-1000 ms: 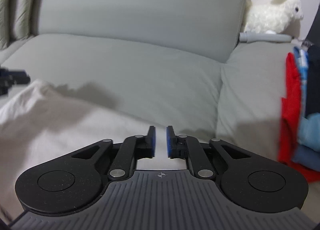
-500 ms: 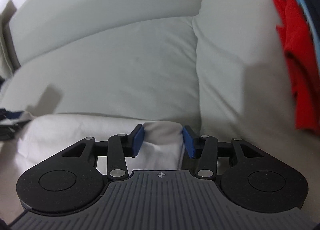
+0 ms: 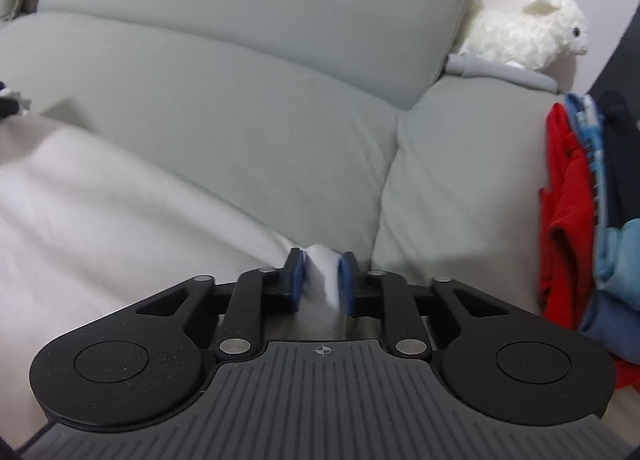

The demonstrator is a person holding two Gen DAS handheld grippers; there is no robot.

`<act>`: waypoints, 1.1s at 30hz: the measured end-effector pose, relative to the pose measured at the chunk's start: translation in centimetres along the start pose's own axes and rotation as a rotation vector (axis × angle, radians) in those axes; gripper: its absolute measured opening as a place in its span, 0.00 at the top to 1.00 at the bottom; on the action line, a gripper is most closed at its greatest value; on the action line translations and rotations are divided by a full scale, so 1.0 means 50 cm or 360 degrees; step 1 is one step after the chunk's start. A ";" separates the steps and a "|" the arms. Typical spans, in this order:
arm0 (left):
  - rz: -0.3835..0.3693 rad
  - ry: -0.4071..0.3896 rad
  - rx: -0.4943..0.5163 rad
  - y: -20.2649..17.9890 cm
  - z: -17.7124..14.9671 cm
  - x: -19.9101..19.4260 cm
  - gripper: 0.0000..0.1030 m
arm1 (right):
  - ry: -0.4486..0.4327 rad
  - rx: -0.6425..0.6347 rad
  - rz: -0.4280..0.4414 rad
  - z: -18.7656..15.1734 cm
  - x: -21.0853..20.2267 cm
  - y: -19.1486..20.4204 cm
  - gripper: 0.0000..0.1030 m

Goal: Fold clothes

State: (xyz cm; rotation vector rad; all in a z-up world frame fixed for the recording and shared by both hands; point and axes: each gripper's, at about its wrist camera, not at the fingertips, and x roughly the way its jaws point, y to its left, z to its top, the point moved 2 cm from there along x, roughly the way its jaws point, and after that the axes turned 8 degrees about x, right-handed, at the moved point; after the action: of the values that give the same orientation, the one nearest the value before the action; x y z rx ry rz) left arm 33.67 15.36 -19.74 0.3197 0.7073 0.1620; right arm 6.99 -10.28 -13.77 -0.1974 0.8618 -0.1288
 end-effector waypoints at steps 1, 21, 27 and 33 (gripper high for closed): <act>0.0054 -0.0050 -0.0001 0.011 0.007 -0.026 0.41 | -0.0013 0.0022 0.0021 0.006 -0.020 -0.007 0.51; -0.0345 0.0324 0.0143 -0.031 -0.095 -0.284 0.84 | 0.0318 0.0190 0.0162 -0.123 -0.283 -0.077 0.73; -0.0410 0.0200 0.0243 -0.210 -0.114 -0.274 0.71 | 0.0173 0.0258 0.0468 -0.108 -0.317 0.054 0.74; -0.0327 0.0416 0.0430 -0.198 -0.142 -0.279 0.76 | 0.0306 -0.0026 0.0268 -0.187 -0.306 0.086 0.75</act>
State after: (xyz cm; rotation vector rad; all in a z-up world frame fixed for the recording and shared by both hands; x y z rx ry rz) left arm 18.91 4.21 -19.65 0.4864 1.0189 -0.0904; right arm -9.88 -4.29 -9.35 -0.1282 1.0669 0.0173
